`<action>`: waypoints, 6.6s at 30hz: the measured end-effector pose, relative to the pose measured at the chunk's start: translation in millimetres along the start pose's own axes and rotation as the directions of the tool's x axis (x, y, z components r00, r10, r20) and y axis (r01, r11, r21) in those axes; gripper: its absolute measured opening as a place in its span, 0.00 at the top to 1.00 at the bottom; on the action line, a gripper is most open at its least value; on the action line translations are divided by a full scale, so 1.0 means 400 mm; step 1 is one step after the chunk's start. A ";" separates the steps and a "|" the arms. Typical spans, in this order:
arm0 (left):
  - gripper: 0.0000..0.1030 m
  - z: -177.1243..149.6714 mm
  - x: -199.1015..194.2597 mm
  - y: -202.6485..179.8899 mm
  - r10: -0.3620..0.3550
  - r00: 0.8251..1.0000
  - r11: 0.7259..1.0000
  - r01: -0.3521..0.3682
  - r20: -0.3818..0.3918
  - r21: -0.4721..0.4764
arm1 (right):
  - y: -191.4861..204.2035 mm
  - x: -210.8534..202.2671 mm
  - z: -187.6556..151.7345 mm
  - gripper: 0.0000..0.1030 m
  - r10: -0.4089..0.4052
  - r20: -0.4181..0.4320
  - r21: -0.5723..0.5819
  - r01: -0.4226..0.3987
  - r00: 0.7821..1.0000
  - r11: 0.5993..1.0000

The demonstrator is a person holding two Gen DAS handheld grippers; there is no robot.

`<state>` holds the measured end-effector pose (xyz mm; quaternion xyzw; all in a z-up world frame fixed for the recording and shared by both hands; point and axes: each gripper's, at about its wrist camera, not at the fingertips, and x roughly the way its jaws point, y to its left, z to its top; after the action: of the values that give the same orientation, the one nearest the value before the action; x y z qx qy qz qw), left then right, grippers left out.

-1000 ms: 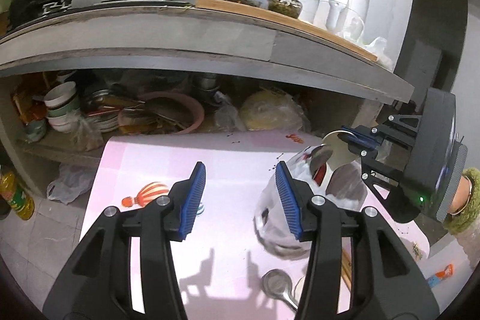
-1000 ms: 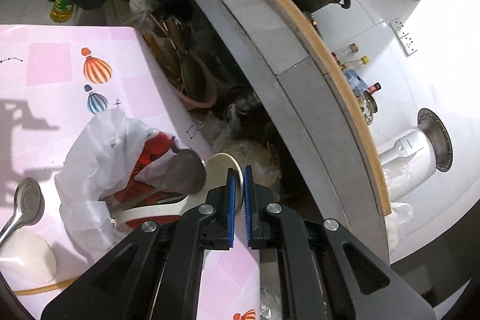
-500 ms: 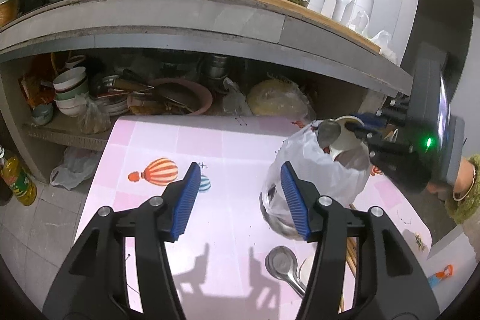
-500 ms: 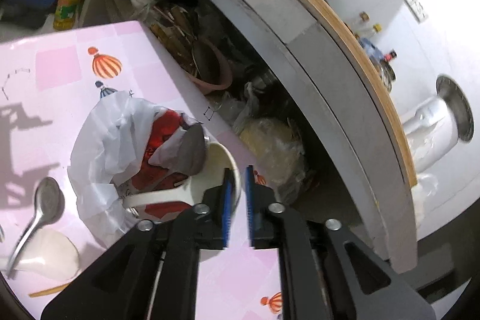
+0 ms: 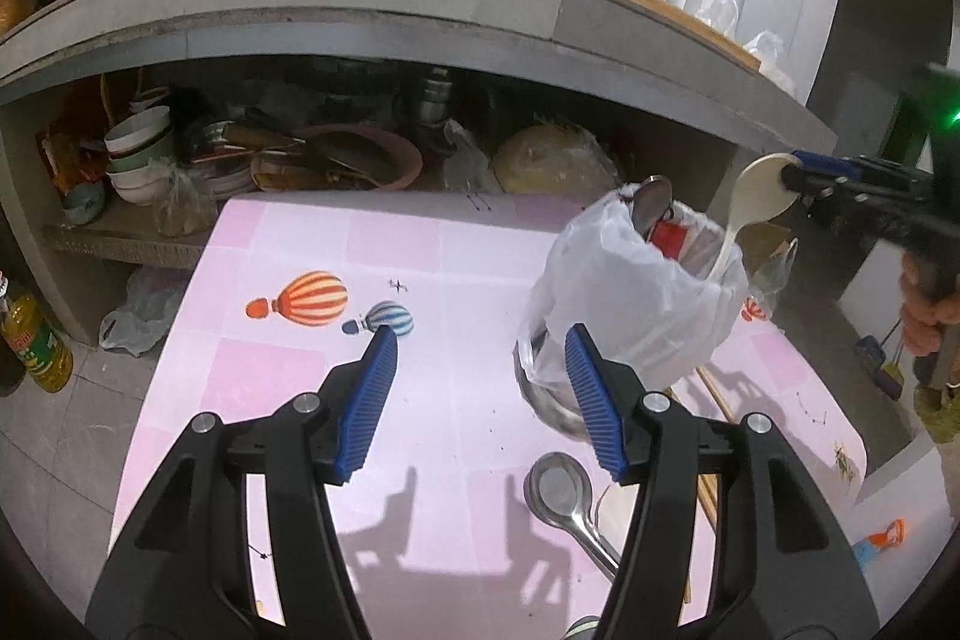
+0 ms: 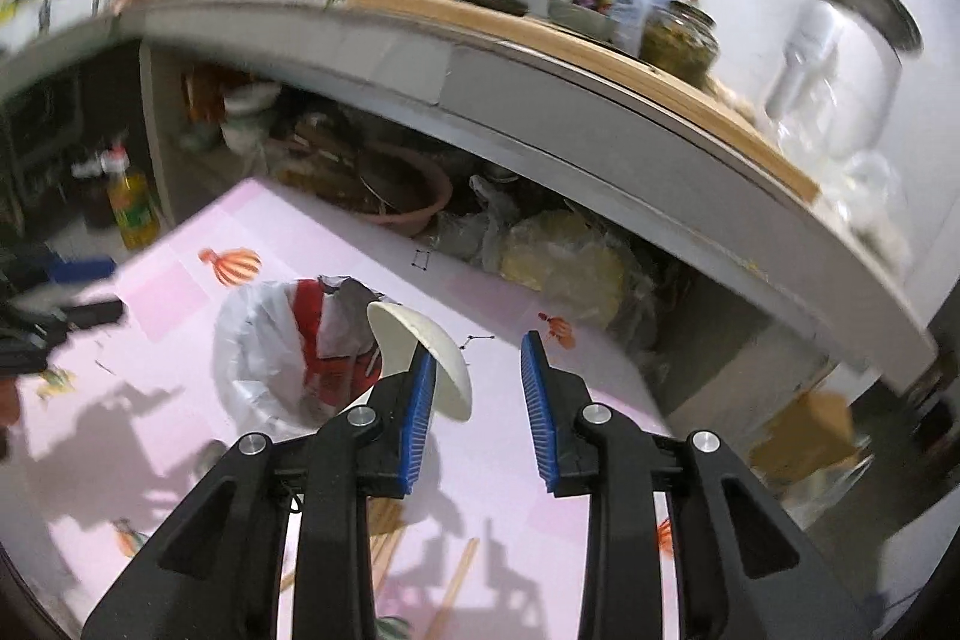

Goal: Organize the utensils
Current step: 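Carry the white ceramic spoon over the holder with the right tool, then lower the white spoon into the holder and open the right tool, then move the left tool down toward the steel spoon lying on the table, then close the left tool on the steel spoon's handle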

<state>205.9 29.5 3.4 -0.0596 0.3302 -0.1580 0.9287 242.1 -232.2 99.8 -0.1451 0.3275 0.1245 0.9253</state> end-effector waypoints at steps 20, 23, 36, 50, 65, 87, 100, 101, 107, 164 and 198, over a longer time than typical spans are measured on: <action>0.46 -0.014 0.021 0.000 0.014 1.000 1.000 -0.014 -0.028 -0.004 | -0.003 0.075 0.015 0.72 0.052 0.000 0.045 -0.052 0.999 0.998; 0.46 -0.015 0.022 -0.001 0.008 1.000 1.000 -0.008 -0.026 -0.010 | 0.008 0.085 0.031 0.72 0.058 -0.001 0.042 -0.057 0.998 0.997; 0.46 -0.019 0.015 0.011 0.008 1.000 1.000 -0.009 -0.025 -0.015 | 0.091 0.139 0.097 0.72 0.008 -0.011 -0.041 -0.008 1.000 0.999; 0.46 -0.019 0.006 0.022 0.003 1.000 1.000 -0.004 -0.016 -0.022 | 0.033 0.135 0.070 0.94 -0.004 -0.017 0.020 0.004 1.000 1.000; 0.46 -0.023 -0.019 0.047 0.011 1.000 0.999 -0.011 0.000 -0.042 | 0.198 0.076 0.147 0.95 -0.226 0.094 -0.568 0.239 0.970 0.788; 0.44 -0.045 -0.038 0.040 0.019 1.000 1.000 -0.019 -0.006 -0.015 | 0.098 0.139 0.085 0.68 0.036 -0.092 -0.278 -0.061 0.995 0.959; 0.31 -0.054 -0.037 -0.003 -0.040 0.999 0.999 0.040 -0.003 -0.021 | -0.052 -0.019 0.051 0.44 0.132 0.029 0.044 -0.133 0.991 0.990; 0.30 -0.057 -0.037 -0.004 -0.045 0.999 0.999 0.045 -0.004 -0.024 | -0.053 -0.036 0.035 0.43 0.127 0.037 0.066 -0.129 0.991 0.989; 0.18 -0.092 -0.035 -0.011 -0.072 0.997 0.995 0.070 -0.028 -0.071 | -0.025 -0.106 -0.101 0.11 0.091 0.024 0.167 -0.093 0.996 0.981; 0.21 -0.192 0.134 -0.072 -0.065 0.988 0.997 0.070 -0.143 0.030 | 0.159 0.115 -0.454 0.46 0.398 -0.119 0.403 -0.323 0.909 0.856; 0.71 -0.205 0.319 -0.143 -0.001 0.936 0.977 0.076 -0.351 0.199 | 0.165 0.188 -0.473 0.65 0.435 -0.176 0.420 -0.333 0.883 0.844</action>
<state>233.0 -67.6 -123.6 0.0611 0.4699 -0.2183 0.8531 169.5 -227.0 -101.7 0.0898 0.4880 0.2228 0.8391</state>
